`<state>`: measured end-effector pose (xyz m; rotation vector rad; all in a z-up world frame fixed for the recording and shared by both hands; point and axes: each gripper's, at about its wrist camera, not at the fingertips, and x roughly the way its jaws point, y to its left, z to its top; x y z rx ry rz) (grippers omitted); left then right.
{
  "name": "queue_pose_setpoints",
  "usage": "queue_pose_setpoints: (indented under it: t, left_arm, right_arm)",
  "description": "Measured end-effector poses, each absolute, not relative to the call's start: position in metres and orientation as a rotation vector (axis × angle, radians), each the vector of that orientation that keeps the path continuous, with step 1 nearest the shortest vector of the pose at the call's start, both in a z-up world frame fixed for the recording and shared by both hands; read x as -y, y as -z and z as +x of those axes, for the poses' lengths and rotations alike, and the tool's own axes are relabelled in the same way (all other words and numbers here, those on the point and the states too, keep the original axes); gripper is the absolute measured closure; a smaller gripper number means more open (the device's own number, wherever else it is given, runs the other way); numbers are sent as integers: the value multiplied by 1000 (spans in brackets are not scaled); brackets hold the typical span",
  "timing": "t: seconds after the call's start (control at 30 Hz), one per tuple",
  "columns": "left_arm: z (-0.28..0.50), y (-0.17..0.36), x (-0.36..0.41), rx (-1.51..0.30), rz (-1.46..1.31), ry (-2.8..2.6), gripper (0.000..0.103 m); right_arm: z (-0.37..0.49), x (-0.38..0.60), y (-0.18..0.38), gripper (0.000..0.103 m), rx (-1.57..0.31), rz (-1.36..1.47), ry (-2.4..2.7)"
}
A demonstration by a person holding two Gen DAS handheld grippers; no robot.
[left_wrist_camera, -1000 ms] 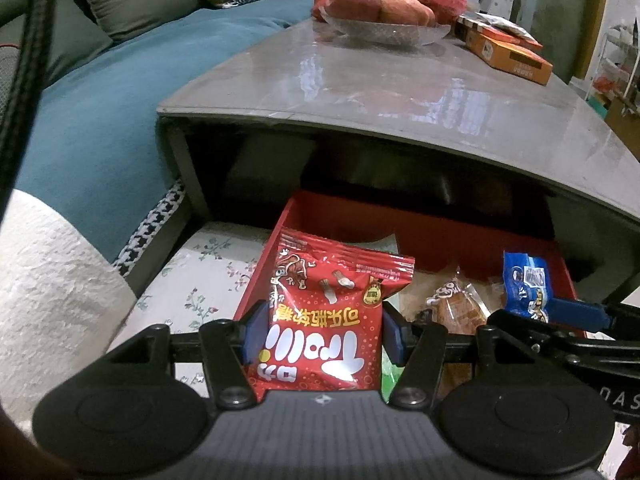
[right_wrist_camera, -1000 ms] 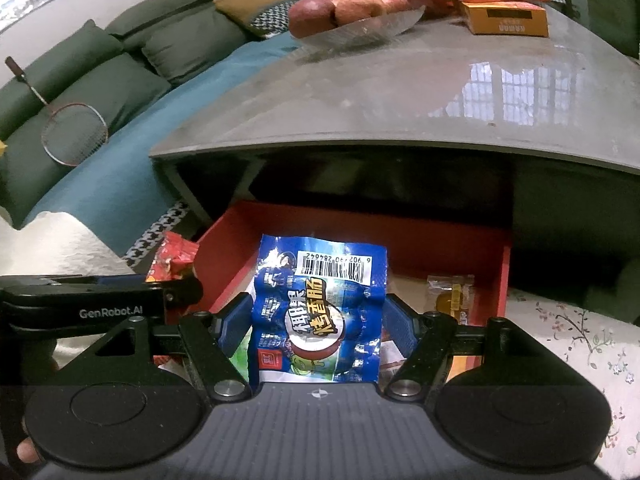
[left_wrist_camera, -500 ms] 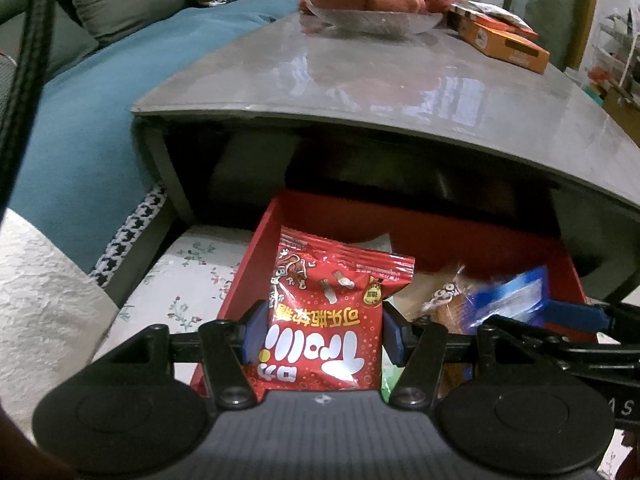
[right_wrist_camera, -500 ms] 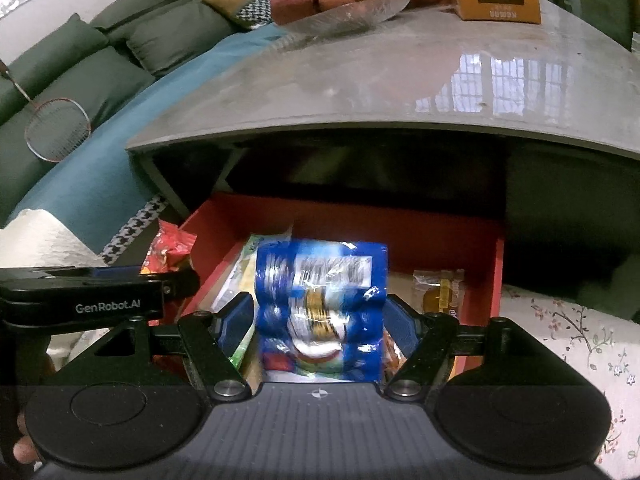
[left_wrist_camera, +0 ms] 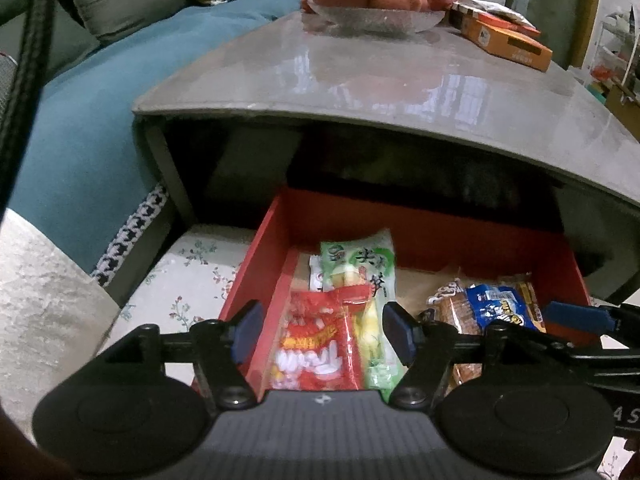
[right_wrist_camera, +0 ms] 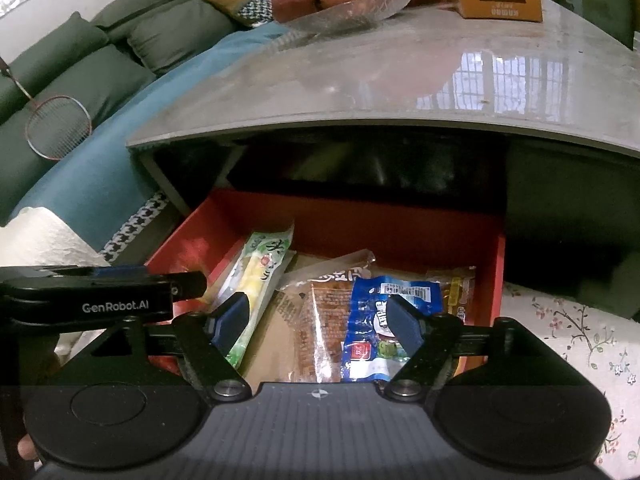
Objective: Organize snacks
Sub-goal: 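Lower the red chip bag and blue sausage pack into the box, open both tools, then move both tools away from the box toward the loose snacks on the cloth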
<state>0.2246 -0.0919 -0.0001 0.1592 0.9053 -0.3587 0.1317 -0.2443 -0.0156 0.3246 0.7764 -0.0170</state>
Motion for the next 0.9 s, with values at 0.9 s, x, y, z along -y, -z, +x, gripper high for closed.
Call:
queue_pose_setpoints:
  t: [0.9]
  left_arm:
    - [202,-23,84,-869,167,345,36]
  right_arm:
    - [119,237,5,16,-764,328,-9]
